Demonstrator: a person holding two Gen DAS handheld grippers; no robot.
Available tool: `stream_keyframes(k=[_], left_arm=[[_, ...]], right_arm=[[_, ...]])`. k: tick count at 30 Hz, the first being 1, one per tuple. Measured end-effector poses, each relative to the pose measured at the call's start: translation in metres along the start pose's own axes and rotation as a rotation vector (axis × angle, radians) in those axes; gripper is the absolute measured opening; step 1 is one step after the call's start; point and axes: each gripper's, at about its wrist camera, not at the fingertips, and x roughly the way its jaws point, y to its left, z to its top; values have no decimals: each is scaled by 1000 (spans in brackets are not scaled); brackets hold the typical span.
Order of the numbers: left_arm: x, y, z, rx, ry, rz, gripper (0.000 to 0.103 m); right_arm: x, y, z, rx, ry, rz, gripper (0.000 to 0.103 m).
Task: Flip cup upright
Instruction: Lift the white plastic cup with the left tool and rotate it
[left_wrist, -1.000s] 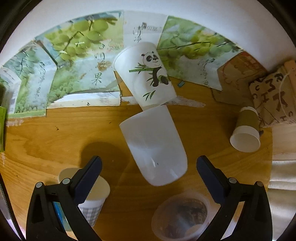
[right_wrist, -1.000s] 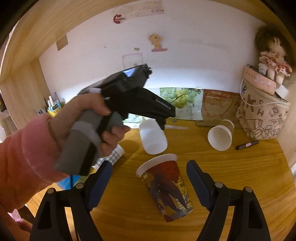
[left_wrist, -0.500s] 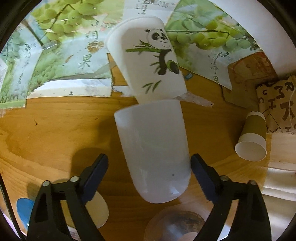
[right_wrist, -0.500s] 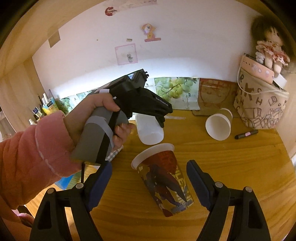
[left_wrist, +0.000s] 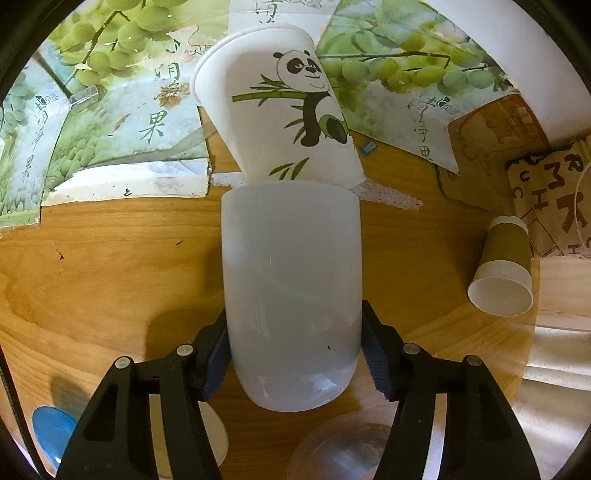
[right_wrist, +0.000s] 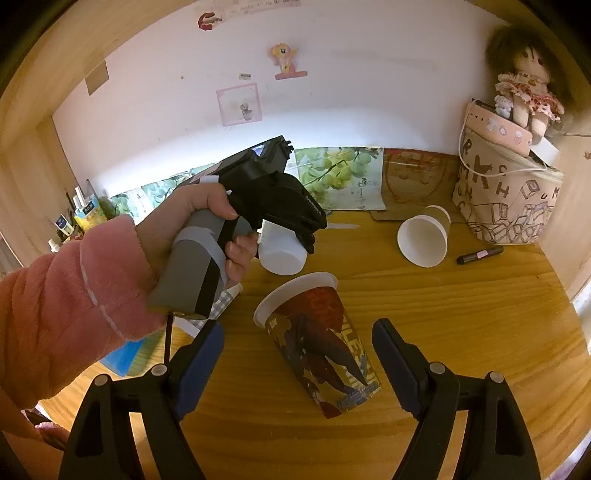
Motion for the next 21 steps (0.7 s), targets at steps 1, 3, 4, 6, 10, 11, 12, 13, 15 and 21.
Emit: stream_keyframes(k=[1,3,4,6,10,11,12,13,15,21], left_arm=[[-1,3,2,4,-2,-4,66],[-13,8,-3,19,-13,-15,66],[-20,5,-6,24,-17,-19,66],[-29,5,-9,37,-25,-26,66],[-55,10,-20,66,-47,-47,66],[-62,9,-24,78,-55,-48,66],[-66,9,-27,88,-65,-46,66],[-74,10,-32,101,-79,-44,66],[-86,13,-40,122,-95,-44,66],[-123,8,-78,156,-160,-40,66]], right_arm=[[-1,1,0,-2,-1,-1,83],[-2,1,-1,-8,-3,-2,83],[-3,2,-1,-11,-5,-2,83],[-6,2,-2,-18,-9,1,83],[-11,5,-4,-35,-17,7,83],[-12,7,-4,-41,-19,6,83],[-14,8,-4,-46,-23,8,83],[-16,9,-5,-52,-27,10,83],[-20,11,-5,-61,-32,16,83],[-30,12,-7,-70,-48,60,83]])
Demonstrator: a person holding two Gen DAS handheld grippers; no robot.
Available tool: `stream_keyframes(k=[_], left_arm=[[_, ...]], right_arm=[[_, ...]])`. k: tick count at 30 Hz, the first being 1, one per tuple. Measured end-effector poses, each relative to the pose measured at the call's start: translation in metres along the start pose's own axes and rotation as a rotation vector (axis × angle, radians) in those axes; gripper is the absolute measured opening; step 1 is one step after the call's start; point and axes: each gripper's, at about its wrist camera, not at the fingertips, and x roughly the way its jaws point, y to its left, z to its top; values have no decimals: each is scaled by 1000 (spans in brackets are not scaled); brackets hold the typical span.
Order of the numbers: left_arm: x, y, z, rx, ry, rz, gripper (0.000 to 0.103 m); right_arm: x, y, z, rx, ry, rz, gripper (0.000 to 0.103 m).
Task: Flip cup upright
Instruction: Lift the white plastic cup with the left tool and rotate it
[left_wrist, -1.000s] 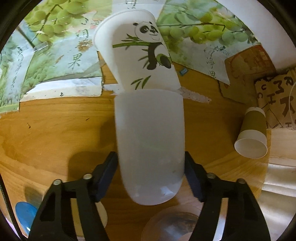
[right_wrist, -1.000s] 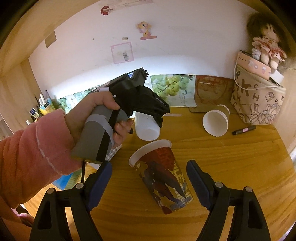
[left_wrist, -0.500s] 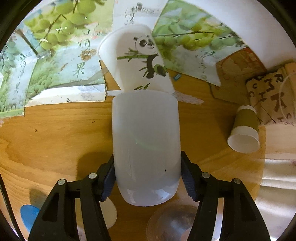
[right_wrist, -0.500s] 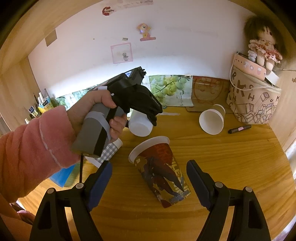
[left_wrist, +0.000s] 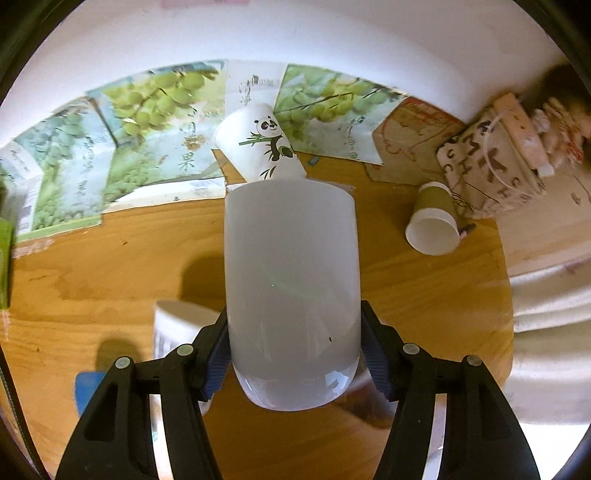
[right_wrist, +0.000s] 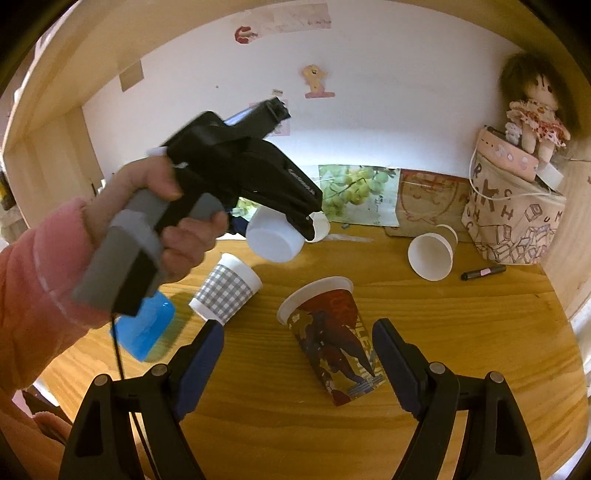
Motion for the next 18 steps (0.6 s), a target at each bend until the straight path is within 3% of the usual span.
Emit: stream_keyframes(k=[11,18], left_arm=[[-41,-6,-79,11,-104,34,66],[-51,-6,-132,2,-139,18,66]], right_arm=[[-32,-10,-10,42,-31,68,83],[-49,-21,-28,118,-28,102,83]])
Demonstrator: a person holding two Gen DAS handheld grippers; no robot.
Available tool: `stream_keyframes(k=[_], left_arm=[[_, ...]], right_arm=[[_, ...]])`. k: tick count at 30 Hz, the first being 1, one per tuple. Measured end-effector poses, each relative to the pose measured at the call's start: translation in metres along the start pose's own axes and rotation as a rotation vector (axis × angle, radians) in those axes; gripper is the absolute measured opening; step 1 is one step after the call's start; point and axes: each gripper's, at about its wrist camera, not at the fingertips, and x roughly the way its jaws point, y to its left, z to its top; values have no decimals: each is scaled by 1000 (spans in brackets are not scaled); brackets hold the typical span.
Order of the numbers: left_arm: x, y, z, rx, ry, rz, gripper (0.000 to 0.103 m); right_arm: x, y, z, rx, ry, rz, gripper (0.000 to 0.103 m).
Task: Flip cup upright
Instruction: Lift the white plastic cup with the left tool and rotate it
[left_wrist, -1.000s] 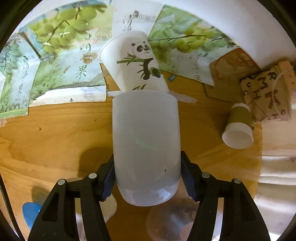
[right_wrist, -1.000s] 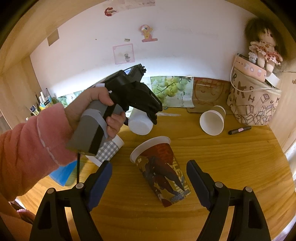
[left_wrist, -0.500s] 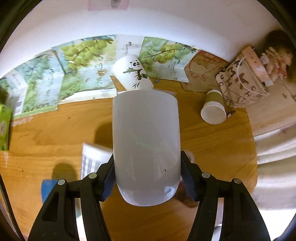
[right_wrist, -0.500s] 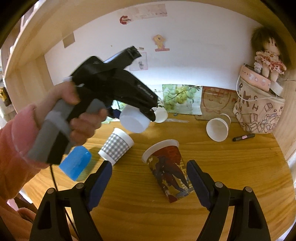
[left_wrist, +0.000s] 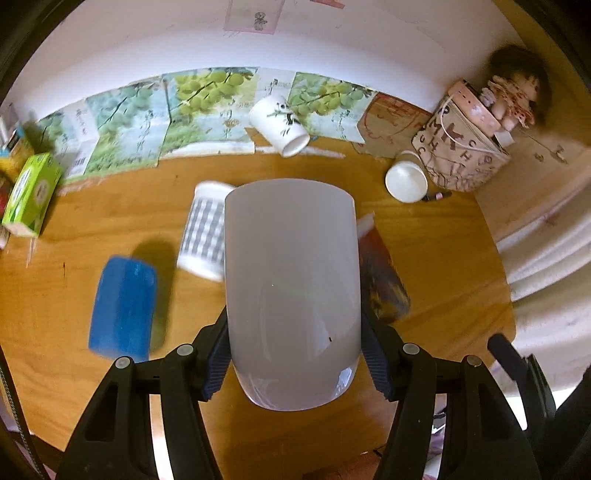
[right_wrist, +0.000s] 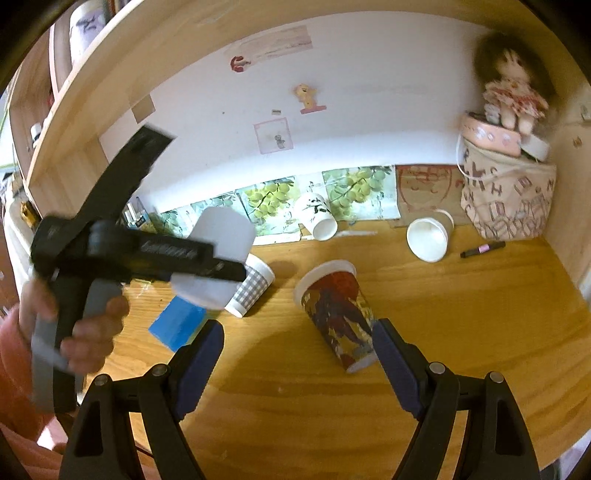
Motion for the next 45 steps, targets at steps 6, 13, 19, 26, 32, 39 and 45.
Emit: stream_keyframes(k=[6,13,19,26,32,39,45], left_arm=[[-4,-6,-43,-4,11,3,66],[8,-12,-87,-22,62,3,66],[26,-15,-112,-34,106,27,66],[50,-15,-125,-52,149,55,66],[65,-19,-129,-46,173,71,66],[77,-28,-137,-36,202,96,66],[77,-34,-140,-8,199,109,66]], right_arm=[[-17,-5,-20,51,28,25,83],[-35,-12,-40,82,48,32,83],[-37,-15,-54,93,108,34,83],[-46,-20,-65,85,134,19,83],[-53,-25,-69,85,134,6,83],[-59,-37,-77,109,149,-5,83],[-59,-44,-84,149,173,3,83]])
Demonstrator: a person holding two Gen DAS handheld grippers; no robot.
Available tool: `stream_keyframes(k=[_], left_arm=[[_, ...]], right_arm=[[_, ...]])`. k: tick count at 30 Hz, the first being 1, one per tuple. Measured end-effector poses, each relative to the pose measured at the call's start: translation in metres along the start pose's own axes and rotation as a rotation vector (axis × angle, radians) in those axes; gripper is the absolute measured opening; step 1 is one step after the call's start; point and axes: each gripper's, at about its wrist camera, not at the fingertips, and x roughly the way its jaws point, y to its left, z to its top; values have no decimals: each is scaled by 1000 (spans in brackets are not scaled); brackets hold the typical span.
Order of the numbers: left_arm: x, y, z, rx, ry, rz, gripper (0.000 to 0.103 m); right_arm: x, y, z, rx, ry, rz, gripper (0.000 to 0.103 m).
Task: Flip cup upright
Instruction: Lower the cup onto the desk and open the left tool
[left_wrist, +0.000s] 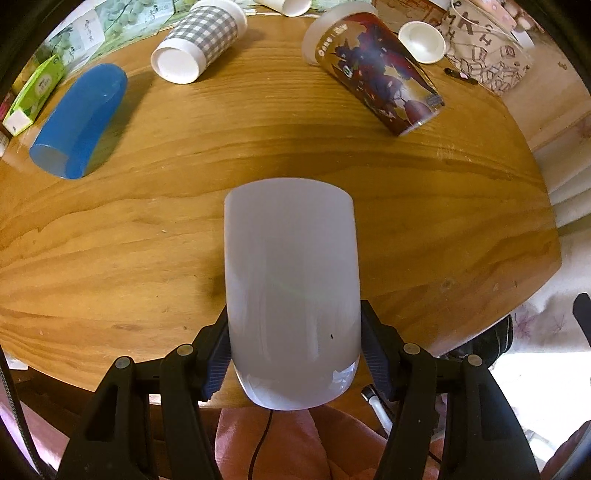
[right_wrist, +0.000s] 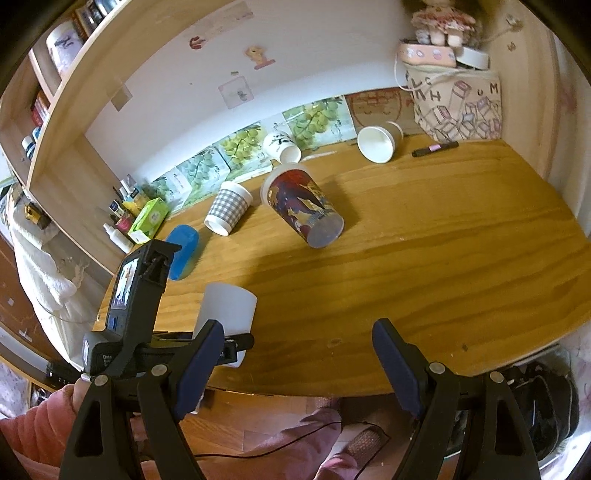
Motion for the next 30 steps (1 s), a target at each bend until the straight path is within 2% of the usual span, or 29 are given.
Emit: stream_keyframes(k=[4,7,11,16,21,26,30], left_arm=[[-8,-2,-2,14,-22,-3,67],[-15,-3,-4,10,-35,-8,74],[-28,1,-7,1,-63,-34,78],[-40,11,-13,-30,-106,-61,78],[-59,30,-21,-83,-184,-107,78],[-77,47,-26,-105,-285,-88,78],[-86,66,-34,-123,-345,-39,78]], right_arm=[[4,0,-4,9,30,20,83],[8,1,-7,21,46,48,83],[15,2,-11,35,75,77,83],[22,6,-15,40,104,94,83],[29,10,-17,54,124,103,83],[43,18,-15,70,157,122,83],[56,27,-12,90,170,138,83]])
